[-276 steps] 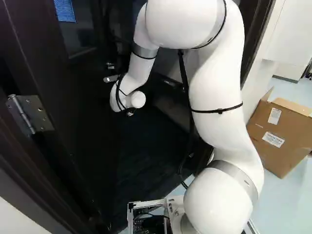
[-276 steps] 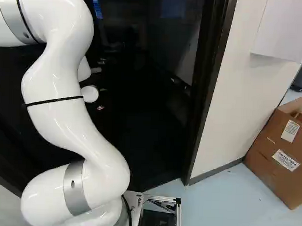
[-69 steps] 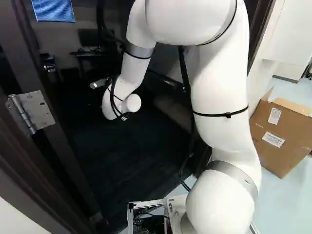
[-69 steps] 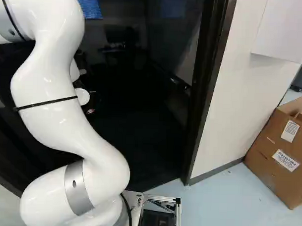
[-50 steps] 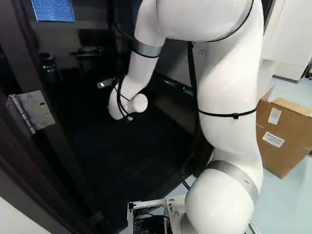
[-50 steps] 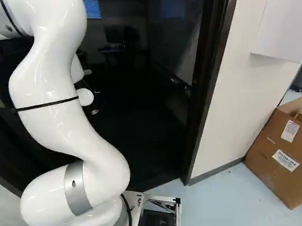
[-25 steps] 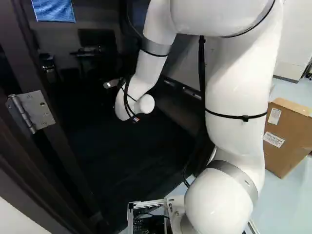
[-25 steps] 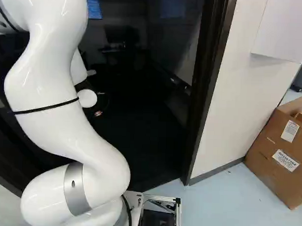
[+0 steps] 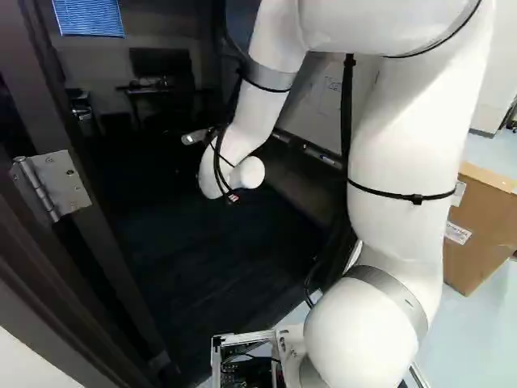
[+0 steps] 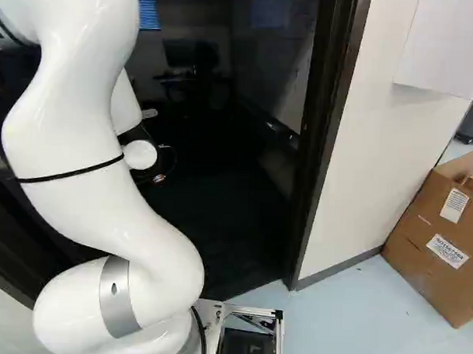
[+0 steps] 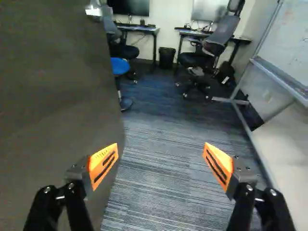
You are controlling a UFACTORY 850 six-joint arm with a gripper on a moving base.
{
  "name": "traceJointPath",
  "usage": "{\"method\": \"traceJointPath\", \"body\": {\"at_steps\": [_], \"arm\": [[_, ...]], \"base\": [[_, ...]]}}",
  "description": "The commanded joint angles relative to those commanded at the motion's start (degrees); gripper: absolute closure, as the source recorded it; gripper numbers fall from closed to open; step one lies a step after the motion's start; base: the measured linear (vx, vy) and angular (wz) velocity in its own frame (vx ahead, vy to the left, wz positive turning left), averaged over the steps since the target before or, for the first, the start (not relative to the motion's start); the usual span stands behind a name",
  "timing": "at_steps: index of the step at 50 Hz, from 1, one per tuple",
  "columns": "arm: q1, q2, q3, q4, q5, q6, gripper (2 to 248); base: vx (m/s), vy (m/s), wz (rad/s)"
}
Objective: Open the door and move inside
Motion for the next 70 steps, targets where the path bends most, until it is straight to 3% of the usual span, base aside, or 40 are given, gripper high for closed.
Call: {"method": "traceJointPath", "body": {"at_steps": [21, 51, 70], "arm": [[-5.45, 5.65, 5.95, 1.55, 0.68, 0.00, 3], [-16.98, 17.60, 18.54, 4.82, 2.12, 0.00, 3], [-22.55, 23.37, 24.63, 6.41, 2.81, 0.00, 3]], "base": [[0.000, 0.000, 0.000], [0.000, 0.000, 0.000], [0.000, 0.000, 0.000]]}}
